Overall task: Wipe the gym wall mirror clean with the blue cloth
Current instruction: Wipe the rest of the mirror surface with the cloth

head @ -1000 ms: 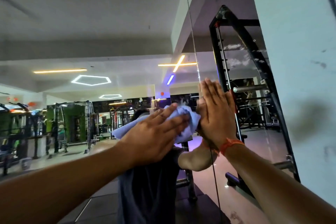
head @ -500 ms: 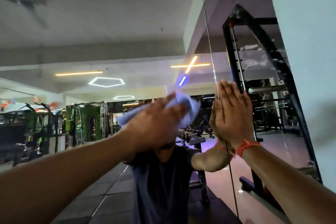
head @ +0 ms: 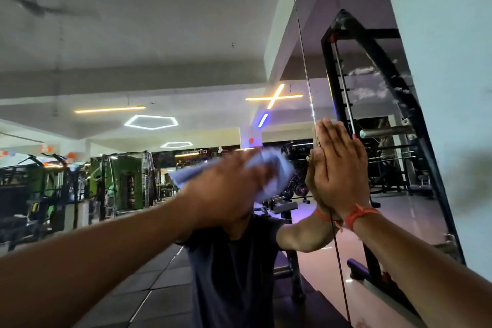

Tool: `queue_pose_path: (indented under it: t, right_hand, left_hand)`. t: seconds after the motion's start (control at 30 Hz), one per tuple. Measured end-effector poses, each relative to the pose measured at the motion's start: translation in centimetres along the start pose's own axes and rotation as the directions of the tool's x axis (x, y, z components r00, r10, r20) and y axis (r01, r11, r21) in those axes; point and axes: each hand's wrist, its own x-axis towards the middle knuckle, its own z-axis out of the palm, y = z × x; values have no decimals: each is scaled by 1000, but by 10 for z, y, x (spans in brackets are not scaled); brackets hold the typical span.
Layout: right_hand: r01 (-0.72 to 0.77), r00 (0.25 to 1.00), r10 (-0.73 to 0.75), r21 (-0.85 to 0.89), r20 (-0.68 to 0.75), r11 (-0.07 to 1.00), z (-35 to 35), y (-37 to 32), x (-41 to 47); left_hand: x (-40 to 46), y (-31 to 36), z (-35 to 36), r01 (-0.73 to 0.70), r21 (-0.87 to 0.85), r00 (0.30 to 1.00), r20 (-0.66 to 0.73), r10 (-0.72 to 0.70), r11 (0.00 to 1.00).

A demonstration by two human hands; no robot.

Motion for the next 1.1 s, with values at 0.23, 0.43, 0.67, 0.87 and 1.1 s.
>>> queue_pose_path:
  t: [0.23, 0.43, 0.67, 0.87, 1.1]
  right_hand:
    - [-23, 1000, 23, -14, -21, 1000, 1, -3, -1]
    - [-10, 1000, 10, 8, -12, 1000, 3, 0, -1]
    - [-29, 999, 28, 9, 45, 1000, -4, -3, -2]
    - [-59, 998, 59, -10, 6, 998, 1, -7, -2]
    - [-20, 998, 21, -16, 67, 1000, -21, 53, -27]
  left_hand:
    - [10, -55, -15, -345, 55, 934, 116, 337, 937]
    - [32, -57, -15, 361, 70, 911, -238, -336, 930]
    - [-20, -7, -6, -437, -49, 882, 171, 439, 898]
    - [58, -72, -16, 259, 87, 961, -125, -247, 962]
    - [71, 10, 19, -125, 49, 992, 7, 125, 991]
